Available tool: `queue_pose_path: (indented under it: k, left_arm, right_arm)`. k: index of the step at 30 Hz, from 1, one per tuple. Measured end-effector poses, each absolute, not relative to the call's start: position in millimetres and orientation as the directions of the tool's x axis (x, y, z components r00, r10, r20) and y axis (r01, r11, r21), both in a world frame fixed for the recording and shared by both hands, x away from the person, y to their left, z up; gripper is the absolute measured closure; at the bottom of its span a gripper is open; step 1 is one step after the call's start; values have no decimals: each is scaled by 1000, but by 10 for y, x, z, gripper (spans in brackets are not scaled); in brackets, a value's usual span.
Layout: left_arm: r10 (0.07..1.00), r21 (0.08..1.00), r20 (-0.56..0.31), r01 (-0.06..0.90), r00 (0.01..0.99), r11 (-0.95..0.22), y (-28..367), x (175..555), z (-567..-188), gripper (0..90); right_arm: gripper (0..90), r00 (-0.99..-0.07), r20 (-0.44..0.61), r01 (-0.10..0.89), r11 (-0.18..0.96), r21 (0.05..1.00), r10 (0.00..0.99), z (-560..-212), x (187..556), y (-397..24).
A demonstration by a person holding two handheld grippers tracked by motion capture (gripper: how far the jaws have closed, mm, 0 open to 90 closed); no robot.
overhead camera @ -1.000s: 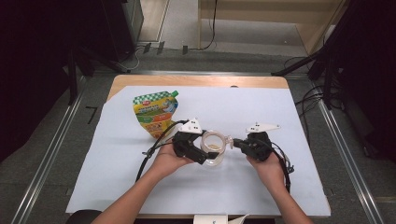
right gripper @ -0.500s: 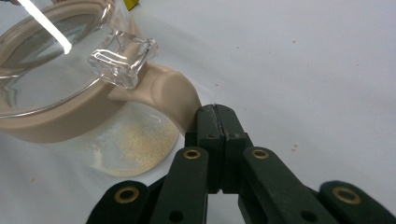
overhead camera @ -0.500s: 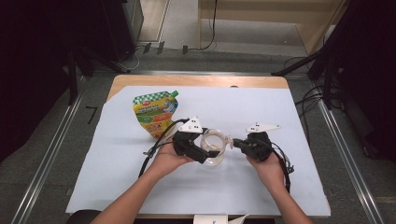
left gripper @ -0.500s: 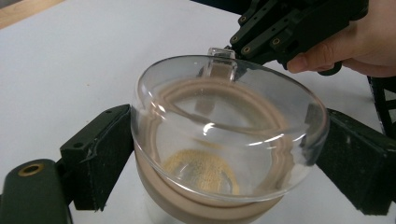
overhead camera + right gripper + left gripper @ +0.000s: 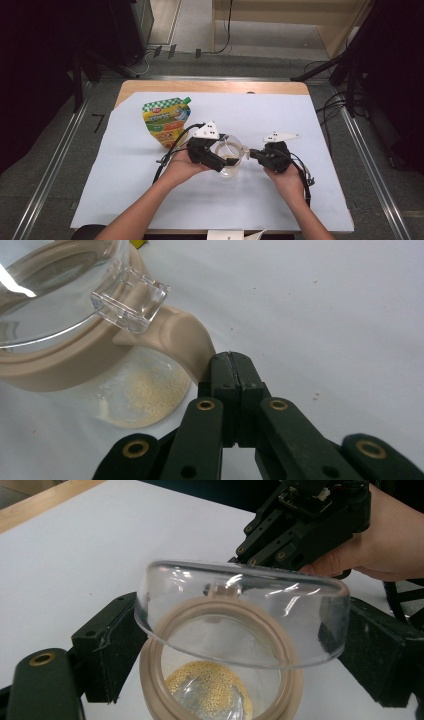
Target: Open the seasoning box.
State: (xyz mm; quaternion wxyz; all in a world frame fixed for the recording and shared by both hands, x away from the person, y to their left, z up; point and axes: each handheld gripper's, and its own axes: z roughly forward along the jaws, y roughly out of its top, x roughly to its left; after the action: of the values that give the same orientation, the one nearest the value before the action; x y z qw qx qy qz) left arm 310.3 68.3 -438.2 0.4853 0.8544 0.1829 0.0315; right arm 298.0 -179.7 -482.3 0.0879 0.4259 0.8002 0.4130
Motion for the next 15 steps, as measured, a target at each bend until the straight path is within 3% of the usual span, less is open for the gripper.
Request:
queue_pose_path:
  k: [15]
  left_arm:
    - [327, 819, -184, 328, 927, -470, 522, 3205, -4256, 125]
  right_arm:
    - [900, -613, 228, 620, 282, 732, 757, -4845, 2974, -1801]
